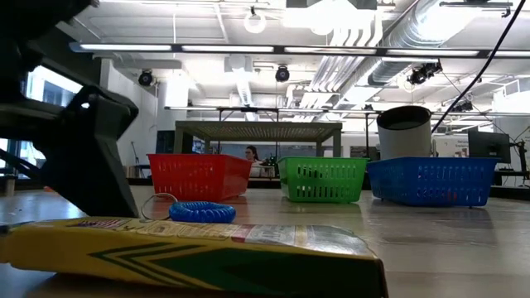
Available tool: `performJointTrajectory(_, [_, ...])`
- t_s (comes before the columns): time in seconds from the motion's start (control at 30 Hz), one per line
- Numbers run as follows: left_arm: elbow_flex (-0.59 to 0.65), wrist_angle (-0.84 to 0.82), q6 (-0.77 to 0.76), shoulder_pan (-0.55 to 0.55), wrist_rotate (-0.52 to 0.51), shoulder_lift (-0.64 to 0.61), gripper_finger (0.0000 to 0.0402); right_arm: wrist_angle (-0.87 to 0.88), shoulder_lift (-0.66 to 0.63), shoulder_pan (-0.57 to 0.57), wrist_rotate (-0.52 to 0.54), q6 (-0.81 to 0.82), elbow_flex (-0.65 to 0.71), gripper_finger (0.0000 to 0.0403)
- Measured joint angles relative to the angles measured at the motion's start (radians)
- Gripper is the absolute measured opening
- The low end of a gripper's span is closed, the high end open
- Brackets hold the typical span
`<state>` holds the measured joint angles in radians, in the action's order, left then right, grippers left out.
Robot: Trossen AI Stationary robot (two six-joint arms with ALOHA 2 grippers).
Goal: Pick & Place Office Desk Supplies
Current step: Put the yellow crayon box into the green bin
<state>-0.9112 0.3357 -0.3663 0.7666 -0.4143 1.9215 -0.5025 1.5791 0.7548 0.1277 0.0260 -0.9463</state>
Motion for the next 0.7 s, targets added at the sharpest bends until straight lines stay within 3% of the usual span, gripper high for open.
performJointTrajectory(0.43, [-0.002, 0.070, 0.002, -0.017, -0.010, 0.058, 0.0363, 0.006, 0.000, -0.005, 0.003, -0.001, 0.000, 0.0145])
performJointTrajectory(0.7, [-0.002, 0.404, 0.101, -0.019, -0.042, 0.208, 0.0363, 0.005, 0.000, -0.005, 0.003, 0.010, 0.000, 0.0145])
